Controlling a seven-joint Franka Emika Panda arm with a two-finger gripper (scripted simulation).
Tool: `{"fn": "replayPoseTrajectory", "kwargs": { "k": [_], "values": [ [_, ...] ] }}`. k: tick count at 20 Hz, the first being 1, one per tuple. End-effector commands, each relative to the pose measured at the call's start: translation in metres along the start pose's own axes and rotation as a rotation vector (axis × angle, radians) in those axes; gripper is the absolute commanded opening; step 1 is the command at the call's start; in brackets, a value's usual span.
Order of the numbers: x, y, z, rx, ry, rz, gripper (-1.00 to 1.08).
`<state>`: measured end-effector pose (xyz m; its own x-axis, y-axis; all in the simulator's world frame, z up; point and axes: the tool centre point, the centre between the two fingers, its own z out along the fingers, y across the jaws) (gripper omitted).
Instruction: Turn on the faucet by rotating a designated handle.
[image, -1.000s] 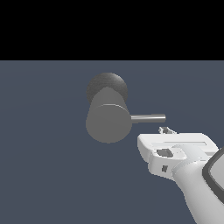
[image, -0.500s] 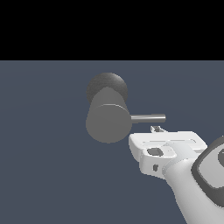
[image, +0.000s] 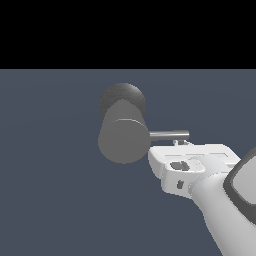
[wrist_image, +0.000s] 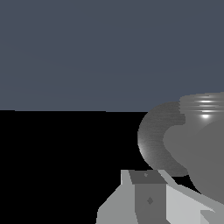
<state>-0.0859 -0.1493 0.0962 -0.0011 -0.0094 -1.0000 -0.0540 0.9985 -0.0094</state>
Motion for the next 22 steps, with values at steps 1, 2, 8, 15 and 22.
{"fn": "replayPoseTrajectory", "kwargs": {
  "k": [1, 2, 8, 15, 22],
  "values": [
    [-0.010, 0.000, 0.000, -0.001, -0.002, 0.001, -1.00],
    [-0.014, 0.000, 0.000, -0.001, -0.002, 0.001, -1.00],
    [-0.035, -0.003, 0.000, -0.001, -0.002, 0.001, -1.00],
    [-0.027, -0.003, -0.001, 0.002, 0.034, 0.007, -1.00],
    [-0.054, 0.003, 0.000, 0.000, 0.022, 0.005, -1.00]
  ]
}}
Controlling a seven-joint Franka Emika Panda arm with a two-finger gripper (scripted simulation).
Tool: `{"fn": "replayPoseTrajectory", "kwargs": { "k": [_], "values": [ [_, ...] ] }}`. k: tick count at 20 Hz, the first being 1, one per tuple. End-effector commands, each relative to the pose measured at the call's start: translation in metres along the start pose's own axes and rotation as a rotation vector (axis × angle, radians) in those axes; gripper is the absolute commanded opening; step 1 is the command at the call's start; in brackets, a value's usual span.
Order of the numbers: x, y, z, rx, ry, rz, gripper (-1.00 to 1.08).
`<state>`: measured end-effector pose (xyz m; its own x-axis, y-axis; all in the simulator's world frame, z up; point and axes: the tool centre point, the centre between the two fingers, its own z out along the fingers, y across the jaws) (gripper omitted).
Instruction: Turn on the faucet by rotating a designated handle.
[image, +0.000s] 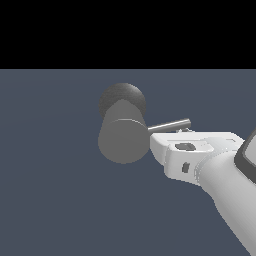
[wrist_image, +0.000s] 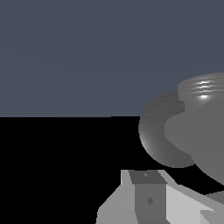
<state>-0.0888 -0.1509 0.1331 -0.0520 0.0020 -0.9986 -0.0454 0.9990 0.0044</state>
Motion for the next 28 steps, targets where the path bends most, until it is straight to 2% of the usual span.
{"fn": "replayPoseTrajectory", "kwargs": {
  "k": [1, 13, 14, 15, 28],
  "values": [
    [-0.021, 0.006, 0.002, -0.008, -0.030, -0.009, -1.00],
    [-0.068, 0.018, 0.000, -0.010, -0.050, -0.013, -1.00],
    [-0.068, 0.018, 0.000, -0.010, -0.050, -0.013, -1.00],
    [-0.036, 0.009, -0.003, 0.002, 0.003, -0.002, -1.00],
    [-0.082, 0.037, -0.003, -0.005, -0.026, -0.008, -1.00]
  ]
}}
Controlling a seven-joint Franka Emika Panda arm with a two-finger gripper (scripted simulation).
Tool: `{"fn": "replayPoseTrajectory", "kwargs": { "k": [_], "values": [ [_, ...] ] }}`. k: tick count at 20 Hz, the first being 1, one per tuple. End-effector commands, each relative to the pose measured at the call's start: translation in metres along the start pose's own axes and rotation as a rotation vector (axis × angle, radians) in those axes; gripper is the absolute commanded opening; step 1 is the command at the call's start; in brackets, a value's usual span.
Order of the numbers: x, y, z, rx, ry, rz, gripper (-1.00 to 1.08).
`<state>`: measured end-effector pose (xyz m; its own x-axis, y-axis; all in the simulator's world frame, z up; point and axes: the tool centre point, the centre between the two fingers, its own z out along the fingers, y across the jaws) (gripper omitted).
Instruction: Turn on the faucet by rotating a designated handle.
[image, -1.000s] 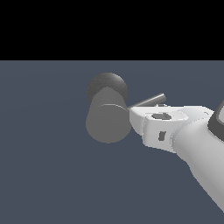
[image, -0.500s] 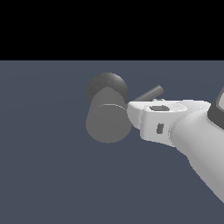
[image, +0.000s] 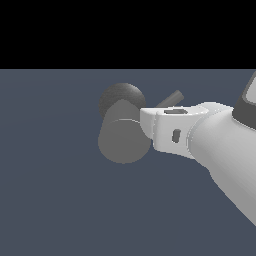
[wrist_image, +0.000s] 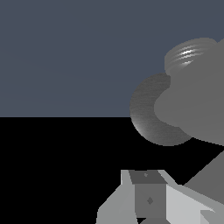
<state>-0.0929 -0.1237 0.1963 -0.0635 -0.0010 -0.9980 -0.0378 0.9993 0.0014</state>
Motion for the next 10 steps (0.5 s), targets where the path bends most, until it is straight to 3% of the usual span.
{"fn": "replayPoseTrajectory", "kwargs": {
  "k": [1, 10],
  "values": [
    [-0.022, 0.012, 0.003, -0.013, -0.040, -0.006, -1.00],
    [-0.053, 0.031, 0.002, -0.017, -0.061, -0.010, -1.00]
  ]
}}
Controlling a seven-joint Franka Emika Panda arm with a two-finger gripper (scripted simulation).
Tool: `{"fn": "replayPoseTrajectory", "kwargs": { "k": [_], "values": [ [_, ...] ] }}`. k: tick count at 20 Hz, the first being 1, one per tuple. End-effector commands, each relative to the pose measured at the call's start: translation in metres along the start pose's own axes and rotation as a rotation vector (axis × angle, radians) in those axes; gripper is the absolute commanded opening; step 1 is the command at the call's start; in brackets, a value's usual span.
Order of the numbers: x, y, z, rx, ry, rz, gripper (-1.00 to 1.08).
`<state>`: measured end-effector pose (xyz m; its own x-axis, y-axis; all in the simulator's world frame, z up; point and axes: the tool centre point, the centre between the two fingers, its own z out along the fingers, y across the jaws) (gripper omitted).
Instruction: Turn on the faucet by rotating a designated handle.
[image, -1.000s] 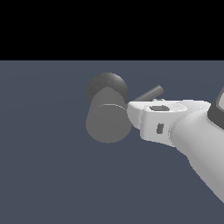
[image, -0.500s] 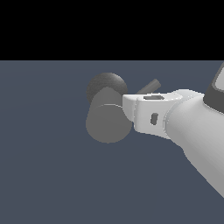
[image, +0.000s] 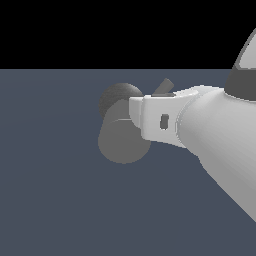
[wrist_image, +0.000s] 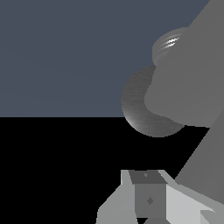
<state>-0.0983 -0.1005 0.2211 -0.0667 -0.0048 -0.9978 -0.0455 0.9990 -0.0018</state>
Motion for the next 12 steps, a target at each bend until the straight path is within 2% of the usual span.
{"fn": "replayPoseTrajectory", "kwargs": {
  "k": [1, 2, 12],
  "values": [
    [-0.029, 0.007, 0.008, -0.009, -0.064, -0.007, -1.00],
    [0.008, -0.008, 0.004, 0.014, 0.007, 0.006, -1.00],
    [-0.022, 0.025, 0.006, 0.004, -0.025, 0.000, -1.00]
  ]
}}
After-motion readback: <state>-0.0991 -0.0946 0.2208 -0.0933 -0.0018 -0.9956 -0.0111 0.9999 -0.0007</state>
